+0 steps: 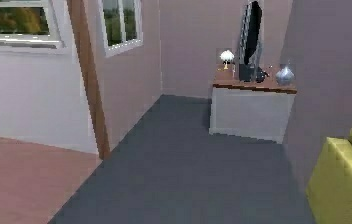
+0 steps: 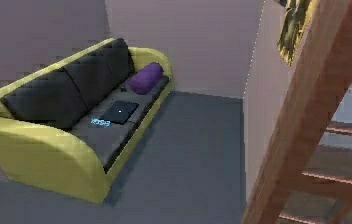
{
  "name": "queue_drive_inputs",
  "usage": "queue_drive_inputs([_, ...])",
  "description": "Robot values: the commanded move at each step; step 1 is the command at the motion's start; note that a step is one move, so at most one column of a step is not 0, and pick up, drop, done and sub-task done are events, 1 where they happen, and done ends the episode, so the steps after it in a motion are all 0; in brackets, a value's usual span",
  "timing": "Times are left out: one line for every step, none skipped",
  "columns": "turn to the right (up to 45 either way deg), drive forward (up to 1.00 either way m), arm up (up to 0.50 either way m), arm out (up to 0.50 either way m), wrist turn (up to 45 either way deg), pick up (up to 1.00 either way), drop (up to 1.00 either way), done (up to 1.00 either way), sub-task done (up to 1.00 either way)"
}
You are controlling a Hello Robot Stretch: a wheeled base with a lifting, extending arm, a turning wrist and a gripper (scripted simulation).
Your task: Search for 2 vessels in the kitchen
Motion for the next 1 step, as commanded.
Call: queue_drive_inputs([-45.0, 0.00, 0.00, 0.00, 0.0, 0.00, 0.00, 0.00, 0.00])
